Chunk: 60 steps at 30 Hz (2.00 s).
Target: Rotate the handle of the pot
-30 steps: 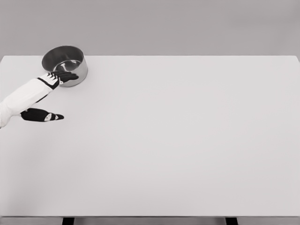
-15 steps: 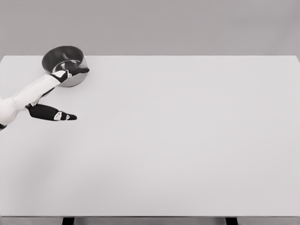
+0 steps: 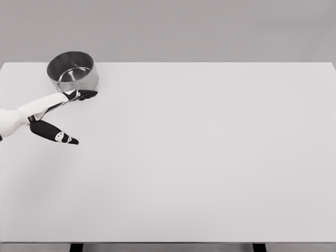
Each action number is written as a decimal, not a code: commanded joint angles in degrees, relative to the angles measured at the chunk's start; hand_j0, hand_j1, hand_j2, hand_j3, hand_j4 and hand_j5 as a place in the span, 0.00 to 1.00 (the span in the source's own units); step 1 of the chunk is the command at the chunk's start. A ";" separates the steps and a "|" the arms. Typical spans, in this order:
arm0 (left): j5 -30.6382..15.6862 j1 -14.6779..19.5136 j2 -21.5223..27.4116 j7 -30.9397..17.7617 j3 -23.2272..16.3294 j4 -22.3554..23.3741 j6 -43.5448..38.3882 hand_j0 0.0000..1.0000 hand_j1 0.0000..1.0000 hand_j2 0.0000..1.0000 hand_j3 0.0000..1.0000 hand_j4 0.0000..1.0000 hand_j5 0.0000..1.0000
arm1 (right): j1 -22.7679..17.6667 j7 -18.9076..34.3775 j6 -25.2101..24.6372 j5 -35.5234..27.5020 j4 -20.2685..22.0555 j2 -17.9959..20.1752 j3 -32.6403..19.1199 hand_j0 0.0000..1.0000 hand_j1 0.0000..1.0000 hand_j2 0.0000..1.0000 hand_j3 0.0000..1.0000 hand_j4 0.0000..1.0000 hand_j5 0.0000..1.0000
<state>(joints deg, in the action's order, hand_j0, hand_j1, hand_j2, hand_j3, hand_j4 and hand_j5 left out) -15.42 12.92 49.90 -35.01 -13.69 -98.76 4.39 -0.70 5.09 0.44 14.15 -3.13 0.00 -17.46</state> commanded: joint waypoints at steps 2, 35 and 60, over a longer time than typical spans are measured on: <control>-2.86 0.62 0.90 0.01 -1.96 1.99 -4.21 1.00 1.00 1.00 1.00 1.00 1.00 | 0.00 0.01 0.00 0.00 -0.03 0.00 0.06 1.00 1.00 1.00 1.00 1.00 1.00; -2.33 2.55 -0.60 0.01 -2.40 10.78 -6.85 1.00 1.00 1.00 1.00 1.00 1.00 | 0.00 0.01 0.00 0.00 -0.03 0.00 -0.03 1.00 1.00 1.00 1.00 1.00 1.00; -1.63 2.73 0.19 0.01 -0.46 16.32 -6.76 1.00 1.00 1.00 1.00 1.00 1.00 | 0.00 0.01 0.00 0.00 -0.03 0.00 0.06 1.00 1.00 1.00 1.00 1.00 1.00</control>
<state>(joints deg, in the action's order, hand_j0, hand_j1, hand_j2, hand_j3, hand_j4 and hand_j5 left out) -16.89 15.64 50.03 -35.01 -14.63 -83.10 -2.39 -0.70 5.09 0.44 14.15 -3.13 0.00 -17.44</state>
